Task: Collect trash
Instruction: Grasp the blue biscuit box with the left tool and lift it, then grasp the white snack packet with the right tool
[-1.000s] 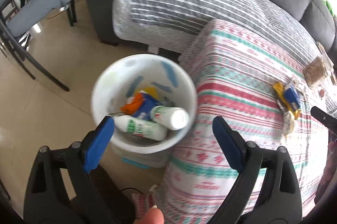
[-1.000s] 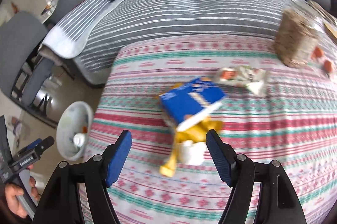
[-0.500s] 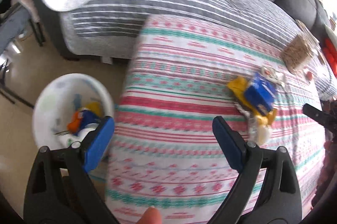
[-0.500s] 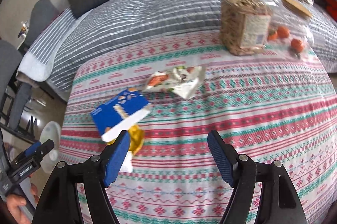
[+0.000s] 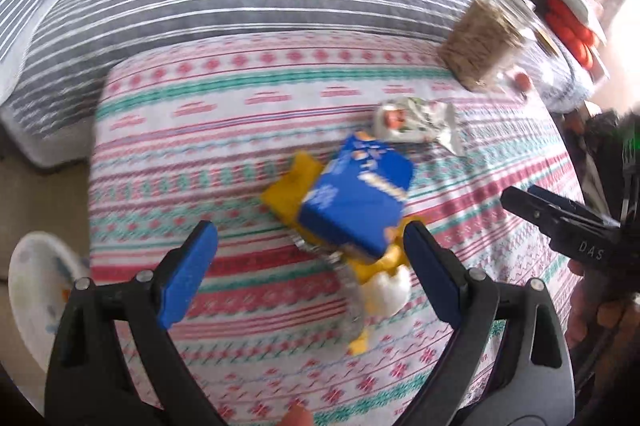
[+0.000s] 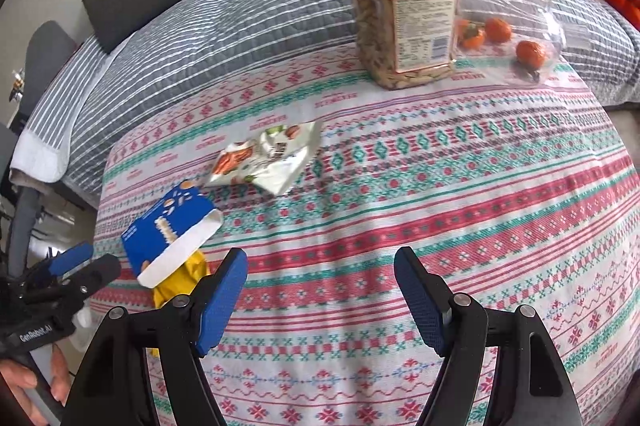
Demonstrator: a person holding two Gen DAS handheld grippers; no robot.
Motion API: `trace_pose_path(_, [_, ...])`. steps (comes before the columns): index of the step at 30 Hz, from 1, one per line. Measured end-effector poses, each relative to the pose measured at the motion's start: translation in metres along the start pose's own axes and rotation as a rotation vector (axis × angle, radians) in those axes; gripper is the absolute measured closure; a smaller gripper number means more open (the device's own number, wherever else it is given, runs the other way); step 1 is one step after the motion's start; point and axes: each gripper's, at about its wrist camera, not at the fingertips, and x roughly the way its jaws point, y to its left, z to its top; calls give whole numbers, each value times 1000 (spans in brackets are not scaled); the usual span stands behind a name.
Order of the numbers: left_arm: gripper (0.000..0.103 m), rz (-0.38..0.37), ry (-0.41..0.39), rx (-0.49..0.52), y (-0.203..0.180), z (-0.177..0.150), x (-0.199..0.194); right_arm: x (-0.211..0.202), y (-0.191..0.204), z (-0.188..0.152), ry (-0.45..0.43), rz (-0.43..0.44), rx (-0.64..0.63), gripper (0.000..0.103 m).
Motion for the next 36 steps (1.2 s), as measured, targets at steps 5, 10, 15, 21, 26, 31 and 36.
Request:
trace_pose_path(5, [10,34,29,102,-24,8,20,-4,-12,-1,1,-9,9,26])
trace_pose_path(10, [34,74,76,149,-32,7,35,-9,-24,-2,1,-19,27,26])
trace_pose_path(15, [44,37,51,113,-27,-3,25,-9,-31,0,-1,-6,66,26])
trace_pose_path(21, [44,-11,-35,8,-5,-18,-15,1,-39,13,16,84,177,26])
trace_pose_path(26, [44,35,-99,-70,26,-39,-43,18,-23,30,4,97,145,26])
trace_pose_path(31, [44,56,-114,-146,51,-48,-49,40,-2,39,0,178,131,31])
trace_pose_path(36, [44,82,-121,-145,59,-55,-54,65,15,50,19,212,132,44])
